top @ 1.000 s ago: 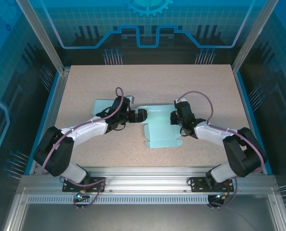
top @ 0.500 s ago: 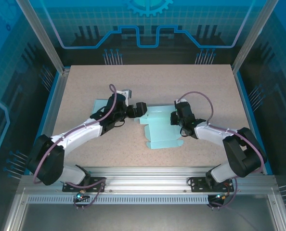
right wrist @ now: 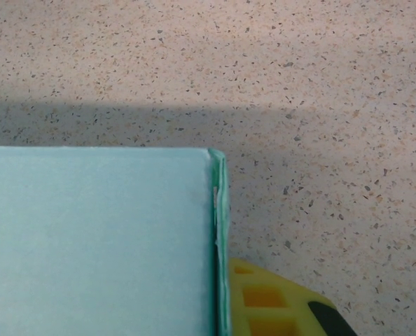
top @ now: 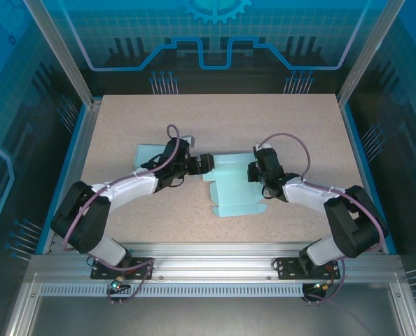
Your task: Fold the paper box
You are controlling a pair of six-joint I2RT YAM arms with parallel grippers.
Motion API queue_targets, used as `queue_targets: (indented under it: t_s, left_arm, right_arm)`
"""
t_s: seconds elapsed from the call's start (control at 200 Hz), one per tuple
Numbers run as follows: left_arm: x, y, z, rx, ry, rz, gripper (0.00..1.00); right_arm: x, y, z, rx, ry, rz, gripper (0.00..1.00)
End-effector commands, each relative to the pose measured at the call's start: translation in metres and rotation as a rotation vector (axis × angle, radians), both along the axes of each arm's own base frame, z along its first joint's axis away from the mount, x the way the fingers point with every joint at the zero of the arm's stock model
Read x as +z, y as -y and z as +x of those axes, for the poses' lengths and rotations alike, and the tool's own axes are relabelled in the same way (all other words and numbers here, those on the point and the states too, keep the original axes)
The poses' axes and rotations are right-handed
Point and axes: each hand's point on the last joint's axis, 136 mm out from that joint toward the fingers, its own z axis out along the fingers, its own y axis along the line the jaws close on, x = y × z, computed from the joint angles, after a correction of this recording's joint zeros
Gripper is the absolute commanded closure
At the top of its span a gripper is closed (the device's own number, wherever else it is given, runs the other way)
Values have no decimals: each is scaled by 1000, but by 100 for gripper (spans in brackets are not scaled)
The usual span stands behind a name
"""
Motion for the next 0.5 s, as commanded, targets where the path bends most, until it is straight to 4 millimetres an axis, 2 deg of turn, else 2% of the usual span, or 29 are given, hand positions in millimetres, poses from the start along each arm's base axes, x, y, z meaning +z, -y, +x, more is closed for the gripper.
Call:
queue_targets:
  t_s: [0.0, 0.14, 0.495]
  left_arm:
    - [-4, 1, 7, 5, -7, 26, 6]
    - [-12, 11, 12, -4, -13, 18, 9]
    - [-11, 28, 28, 29, 15, -32, 11]
  right_arm:
    - [3, -5, 3, 5, 11, 35, 100]
    - [3, -9, 3, 17, 11, 43, 100]
    - [-1, -20, 3, 39, -4, 41, 100]
